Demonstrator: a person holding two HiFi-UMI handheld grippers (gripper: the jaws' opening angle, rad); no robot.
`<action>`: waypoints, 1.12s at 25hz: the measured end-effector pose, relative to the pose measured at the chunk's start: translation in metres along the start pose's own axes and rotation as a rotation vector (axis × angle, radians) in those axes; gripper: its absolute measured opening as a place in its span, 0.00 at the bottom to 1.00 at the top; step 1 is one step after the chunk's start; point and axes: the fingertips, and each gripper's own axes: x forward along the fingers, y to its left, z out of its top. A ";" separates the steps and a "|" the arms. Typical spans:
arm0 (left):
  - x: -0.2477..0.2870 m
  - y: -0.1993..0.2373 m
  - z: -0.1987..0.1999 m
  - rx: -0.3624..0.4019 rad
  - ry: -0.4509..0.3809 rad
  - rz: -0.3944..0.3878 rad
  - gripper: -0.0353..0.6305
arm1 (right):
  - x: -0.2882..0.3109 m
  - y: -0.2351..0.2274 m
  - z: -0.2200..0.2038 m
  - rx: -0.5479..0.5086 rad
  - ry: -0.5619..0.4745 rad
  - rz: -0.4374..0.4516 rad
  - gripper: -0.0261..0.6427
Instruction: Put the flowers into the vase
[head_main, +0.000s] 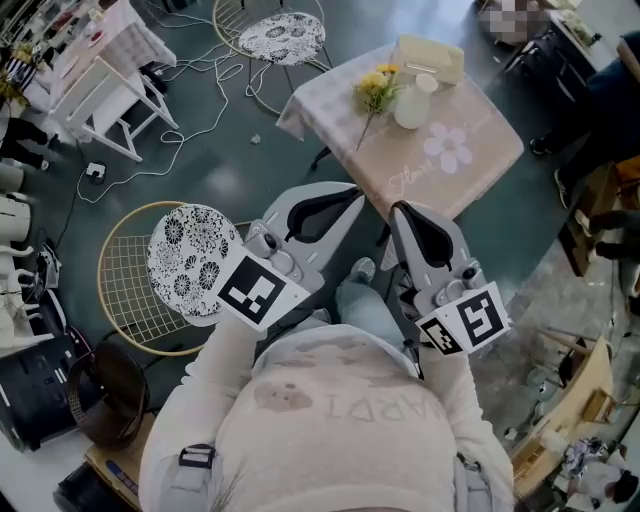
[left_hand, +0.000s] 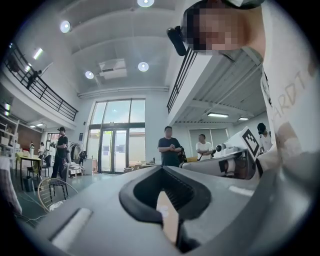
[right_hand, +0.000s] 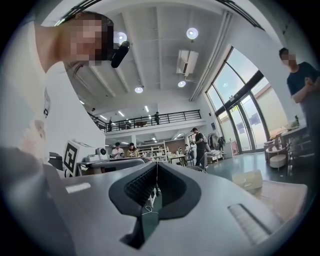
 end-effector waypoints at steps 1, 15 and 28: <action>0.010 0.004 -0.002 -0.003 0.001 -0.002 0.05 | 0.004 -0.010 -0.001 0.003 0.004 -0.001 0.08; 0.133 0.048 -0.013 -0.016 0.048 -0.002 0.05 | 0.035 -0.137 0.000 0.037 0.046 0.002 0.12; 0.159 0.084 -0.021 0.004 0.066 -0.015 0.05 | 0.072 -0.180 -0.017 0.097 0.079 -0.040 0.16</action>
